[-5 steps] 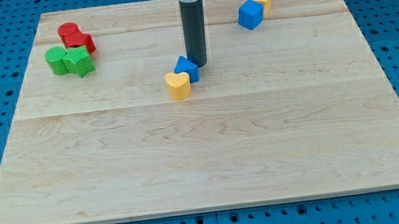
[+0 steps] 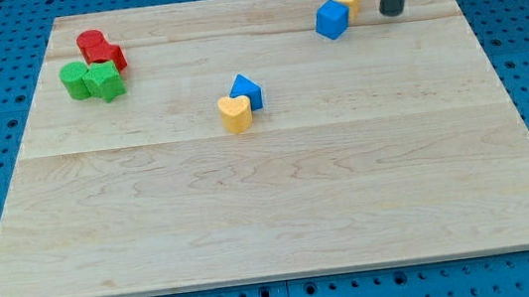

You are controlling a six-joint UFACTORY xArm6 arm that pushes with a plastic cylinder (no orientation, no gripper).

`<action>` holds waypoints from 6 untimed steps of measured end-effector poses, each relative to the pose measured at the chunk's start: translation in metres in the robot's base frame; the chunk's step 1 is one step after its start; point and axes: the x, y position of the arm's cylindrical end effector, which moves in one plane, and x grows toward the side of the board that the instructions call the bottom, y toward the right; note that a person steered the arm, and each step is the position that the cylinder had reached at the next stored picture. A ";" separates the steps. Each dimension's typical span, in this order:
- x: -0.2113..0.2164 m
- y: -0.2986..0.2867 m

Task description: Slide the yellow hexagon along with blue cube towards the left and down

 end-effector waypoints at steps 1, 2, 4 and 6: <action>-0.038 -0.012; -0.041 -0.037; 0.010 -0.050; 0.048 -0.073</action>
